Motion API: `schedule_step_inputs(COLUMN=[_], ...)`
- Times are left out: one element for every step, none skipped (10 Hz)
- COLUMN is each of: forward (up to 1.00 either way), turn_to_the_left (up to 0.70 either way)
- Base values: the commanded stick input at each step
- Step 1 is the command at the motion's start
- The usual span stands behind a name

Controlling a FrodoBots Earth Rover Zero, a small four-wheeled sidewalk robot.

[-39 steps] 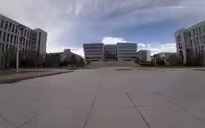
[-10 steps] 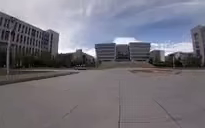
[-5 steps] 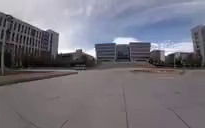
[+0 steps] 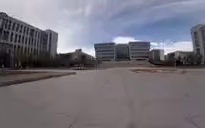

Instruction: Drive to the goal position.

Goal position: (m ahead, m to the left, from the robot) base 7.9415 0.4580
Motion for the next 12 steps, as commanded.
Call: schedule_step_inputs(forward=[0.85,0.85,0.85,0.85,0.85,0.85,0.85,0.85,0.85,0.85,0.85,0.85], turn_to_the_left=[0.0,0.0,-0.01,-0.04,-0.17,-0.06,0.0,0.0,0.0,0.0,-0.17,-0.18])
